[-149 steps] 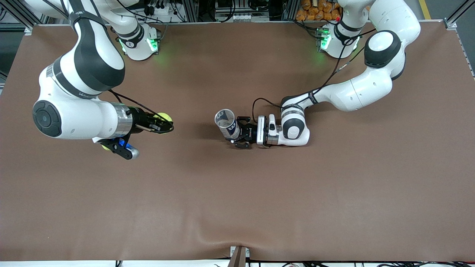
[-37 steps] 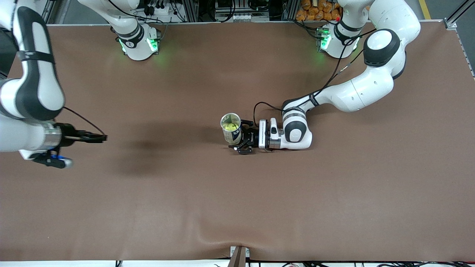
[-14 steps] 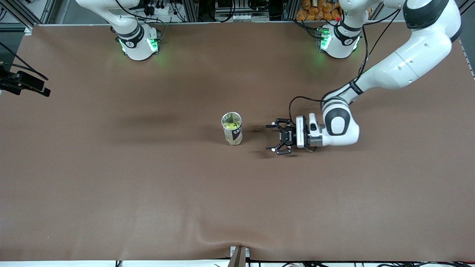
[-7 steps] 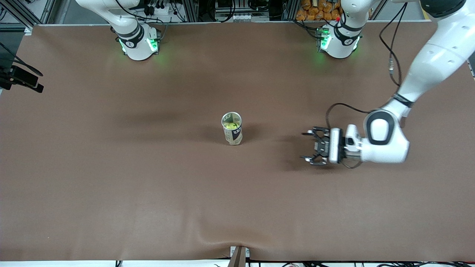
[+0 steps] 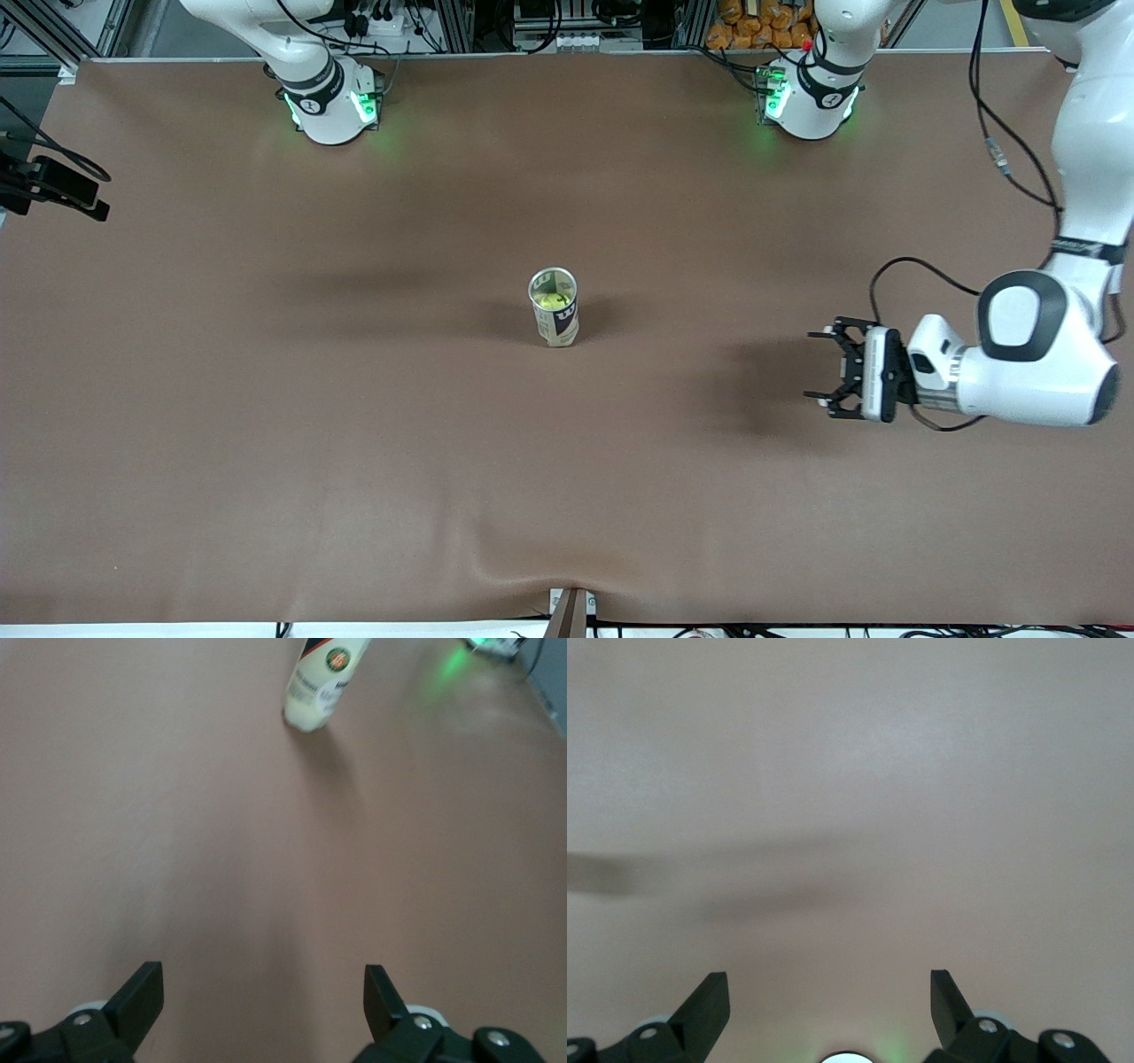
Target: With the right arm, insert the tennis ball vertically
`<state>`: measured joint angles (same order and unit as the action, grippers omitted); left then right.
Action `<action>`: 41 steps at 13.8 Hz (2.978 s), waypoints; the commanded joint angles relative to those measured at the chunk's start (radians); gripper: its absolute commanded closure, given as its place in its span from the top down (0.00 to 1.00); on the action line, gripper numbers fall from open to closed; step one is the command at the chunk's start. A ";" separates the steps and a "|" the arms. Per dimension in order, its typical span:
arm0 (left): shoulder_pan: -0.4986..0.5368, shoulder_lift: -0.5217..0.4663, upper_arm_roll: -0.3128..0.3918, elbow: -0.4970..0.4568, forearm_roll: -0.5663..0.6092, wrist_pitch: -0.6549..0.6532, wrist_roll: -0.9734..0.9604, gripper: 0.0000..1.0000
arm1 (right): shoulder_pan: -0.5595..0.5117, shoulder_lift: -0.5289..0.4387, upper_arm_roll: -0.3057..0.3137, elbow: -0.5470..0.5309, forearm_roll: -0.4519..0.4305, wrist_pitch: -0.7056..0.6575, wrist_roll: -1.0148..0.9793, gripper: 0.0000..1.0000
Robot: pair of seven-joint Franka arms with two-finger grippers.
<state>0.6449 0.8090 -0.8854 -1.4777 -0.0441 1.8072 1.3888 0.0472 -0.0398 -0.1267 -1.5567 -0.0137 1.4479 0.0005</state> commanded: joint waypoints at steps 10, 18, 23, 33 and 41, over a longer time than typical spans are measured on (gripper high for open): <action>-0.042 -0.077 0.014 0.114 0.128 -0.163 -0.359 1.00 | -0.001 0.003 -0.033 0.013 0.044 -0.017 0.006 1.00; -0.517 -0.388 0.593 0.140 -0.052 -0.330 -0.658 1.00 | 0.000 0.003 -0.030 0.013 0.046 -0.021 0.006 1.00; -0.665 -0.578 0.747 0.120 -0.145 -0.451 -1.287 1.00 | -0.001 0.003 -0.031 0.013 0.046 -0.026 0.006 1.00; -0.691 -0.852 0.976 0.077 -0.059 -0.577 -1.548 1.00 | -0.001 0.003 -0.033 0.013 0.046 -0.031 0.006 1.00; -0.679 -0.935 0.876 0.003 0.056 -0.454 -1.577 1.00 | -0.003 0.003 -0.033 0.013 0.046 -0.035 0.004 1.00</action>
<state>-0.0343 -0.1442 -0.0114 -1.4534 0.0005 1.3032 -0.2002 0.0517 -0.0380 -0.1599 -1.5560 0.0175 1.4302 0.0018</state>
